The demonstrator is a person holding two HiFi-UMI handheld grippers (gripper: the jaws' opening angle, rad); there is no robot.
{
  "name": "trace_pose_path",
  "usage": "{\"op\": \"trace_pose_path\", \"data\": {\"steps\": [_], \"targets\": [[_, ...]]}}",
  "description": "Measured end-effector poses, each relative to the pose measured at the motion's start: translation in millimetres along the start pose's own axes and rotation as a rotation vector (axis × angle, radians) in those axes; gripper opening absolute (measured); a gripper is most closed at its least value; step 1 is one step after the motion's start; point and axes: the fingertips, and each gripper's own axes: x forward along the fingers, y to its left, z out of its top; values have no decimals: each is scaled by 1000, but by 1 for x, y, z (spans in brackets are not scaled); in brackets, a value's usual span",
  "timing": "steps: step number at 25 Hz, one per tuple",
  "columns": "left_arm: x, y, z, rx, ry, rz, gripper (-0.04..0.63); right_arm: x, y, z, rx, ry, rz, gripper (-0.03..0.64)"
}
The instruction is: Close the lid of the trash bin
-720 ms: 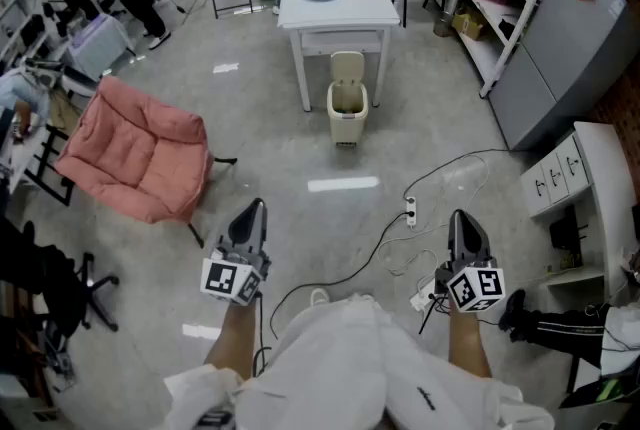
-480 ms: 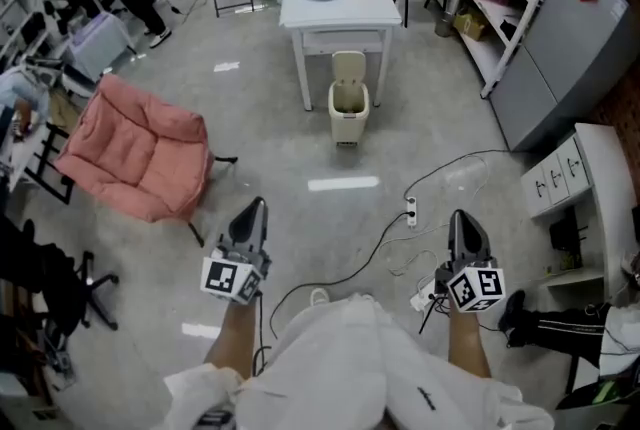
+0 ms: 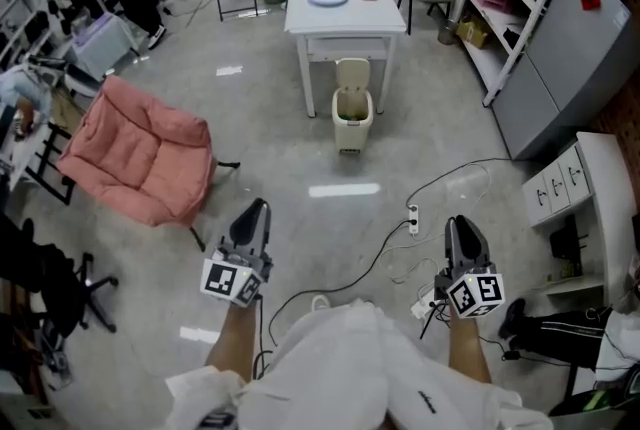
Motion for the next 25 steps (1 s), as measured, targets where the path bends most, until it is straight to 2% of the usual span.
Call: {"op": "trace_pose_path", "data": {"steps": [2, 4, 6, 8, 10, 13, 18, 25], "targets": [[-1, 2, -1, -9, -2, -6, 40, 3, 7, -3, 3, 13, 26, 180], [-3, 7, -2, -23, -2, -2, 189, 8, 15, -5, 2, 25, 49, 222], [-5, 14, -1, -26, -8, 16, 258, 14, 23, -5, 5, 34, 73, 263], [-4, 22, 1, -28, -14, 36, 339, 22, 33, -4, 12, 39, 101, 332], [-3, 31, 1, -36, -13, 52, 387, 30, 40, -5, 12, 52, 109, 426], [-4, 43, -2, -37, -1, 64, 420, 37, 52, -12, -3, 80, 109, 480], [-4, 57, -4, -43, 10, 50, 436, 40, 64, -18, -29, 97, 82, 538], [-1, 68, -12, -46, 37, 2, 445, 38, 78, -32, -19, 128, 52, 571]]}}
